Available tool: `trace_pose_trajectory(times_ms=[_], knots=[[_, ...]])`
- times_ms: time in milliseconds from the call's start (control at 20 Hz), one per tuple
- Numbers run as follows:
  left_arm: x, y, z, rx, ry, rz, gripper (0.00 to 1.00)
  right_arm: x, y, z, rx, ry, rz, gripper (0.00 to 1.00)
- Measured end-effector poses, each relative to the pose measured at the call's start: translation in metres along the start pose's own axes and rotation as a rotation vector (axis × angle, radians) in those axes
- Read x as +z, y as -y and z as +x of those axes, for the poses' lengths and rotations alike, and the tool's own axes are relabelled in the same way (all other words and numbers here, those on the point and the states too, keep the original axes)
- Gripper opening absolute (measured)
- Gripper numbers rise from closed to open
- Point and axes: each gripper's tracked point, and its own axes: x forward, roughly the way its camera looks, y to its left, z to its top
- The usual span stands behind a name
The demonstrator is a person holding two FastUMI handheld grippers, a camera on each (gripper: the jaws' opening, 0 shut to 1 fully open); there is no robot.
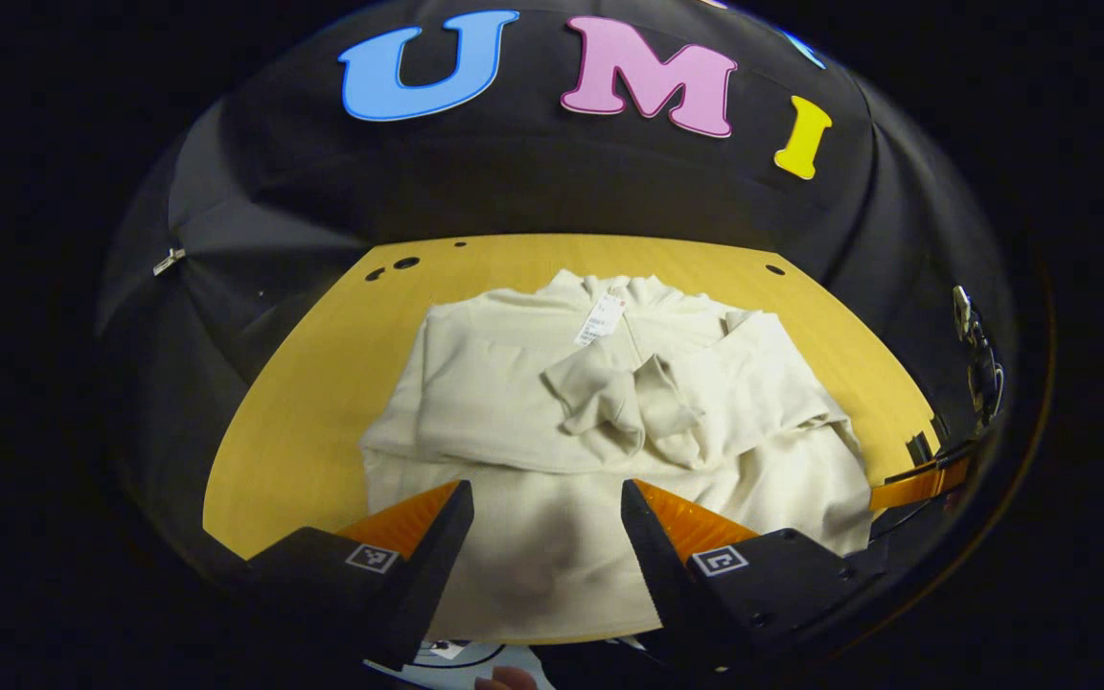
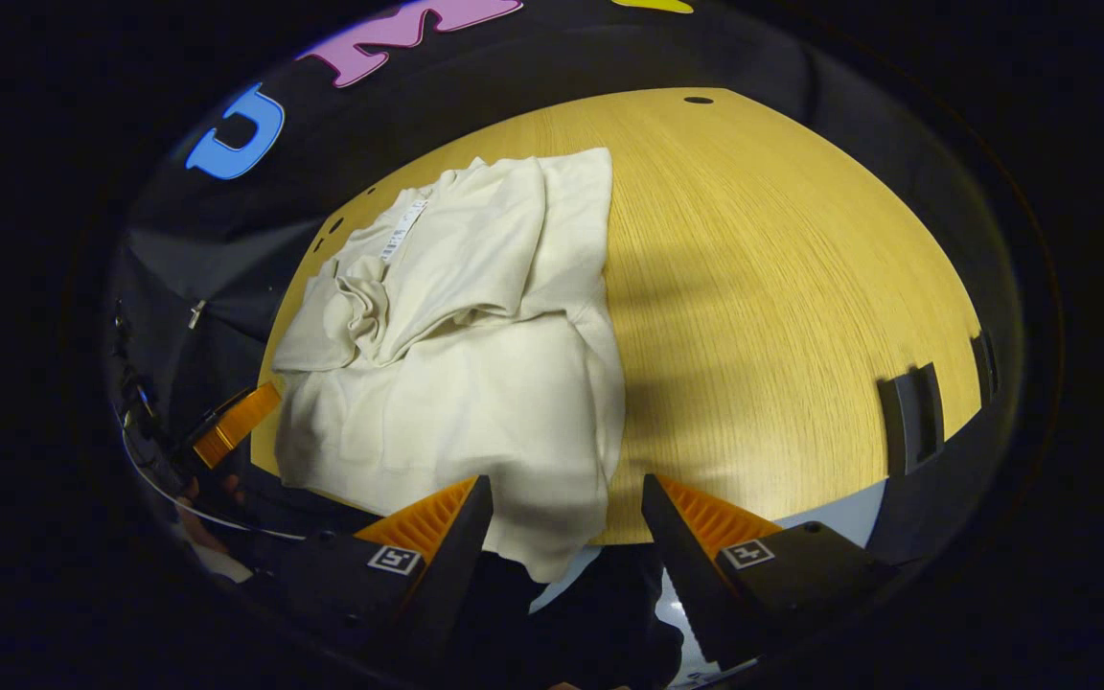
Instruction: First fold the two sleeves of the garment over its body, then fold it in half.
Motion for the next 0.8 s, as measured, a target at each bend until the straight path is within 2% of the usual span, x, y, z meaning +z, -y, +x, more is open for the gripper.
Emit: trace_pose_trajectory(times_ms=[250,300,350,400,600,800], knots=[[-0.047,-0.042,-0.018,0.055,-0.107,-0.047,0.95,-0.024,-0.002,0.002,-0.046,-0.031,0.012,0.96],[-0.053,-0.049,-0.021,0.067,-0.122,-0.047,0.90,-0.029,-0.003,0.004,-0.051,-0.039,0.012,0.97],[-0.059,-0.057,-0.022,0.080,-0.136,-0.043,0.95,-0.033,-0.005,0.006,-0.058,-0.047,0.014,0.97],[-0.065,-0.062,-0.021,0.090,-0.151,-0.043,0.95,-0.037,-0.006,0.006,-0.061,-0.054,0.018,0.97],[-0.090,-0.068,-0.018,0.062,-0.218,-0.077,0.95,-0.042,-0.009,0.016,-0.093,-0.053,0.001,0.97],[-0.102,-0.073,-0.007,0.062,-0.279,-0.062,0.95,-0.042,-0.009,0.020,-0.152,-0.050,-0.038,0.96]])
